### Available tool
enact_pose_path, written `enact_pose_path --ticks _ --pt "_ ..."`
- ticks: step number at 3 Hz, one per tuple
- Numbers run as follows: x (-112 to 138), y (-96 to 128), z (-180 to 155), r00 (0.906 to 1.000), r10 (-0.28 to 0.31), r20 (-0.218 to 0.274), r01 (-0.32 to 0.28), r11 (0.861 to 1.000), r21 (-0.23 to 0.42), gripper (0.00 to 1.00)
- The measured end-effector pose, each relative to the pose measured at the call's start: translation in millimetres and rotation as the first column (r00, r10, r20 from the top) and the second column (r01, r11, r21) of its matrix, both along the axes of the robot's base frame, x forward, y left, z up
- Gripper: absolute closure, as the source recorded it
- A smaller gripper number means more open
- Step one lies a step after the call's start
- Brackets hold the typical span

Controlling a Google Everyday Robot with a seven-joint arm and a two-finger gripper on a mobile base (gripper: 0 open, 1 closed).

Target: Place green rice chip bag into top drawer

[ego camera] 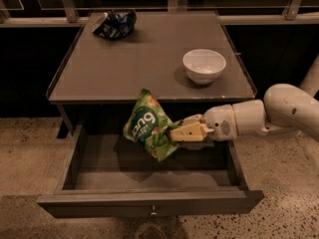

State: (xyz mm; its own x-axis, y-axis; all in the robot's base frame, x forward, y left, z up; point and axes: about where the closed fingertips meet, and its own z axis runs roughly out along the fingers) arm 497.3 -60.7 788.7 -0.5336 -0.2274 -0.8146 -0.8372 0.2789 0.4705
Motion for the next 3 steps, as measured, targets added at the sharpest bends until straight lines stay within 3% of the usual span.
enact_pose_path --ticks 1,2,3 --pt "-0.9 -8.4 -28.8 0.996 -0.02 -0.087 0.022 1.0 0.012 1.0" --pt "-1.3 -14.0 -49.1 0.989 -0.037 -0.143 0.04 0.999 0.021 1.0" --pt "0.9 -18.7 -63.9 0.9843 -0.061 -0.166 0.065 0.998 0.019 1.0"
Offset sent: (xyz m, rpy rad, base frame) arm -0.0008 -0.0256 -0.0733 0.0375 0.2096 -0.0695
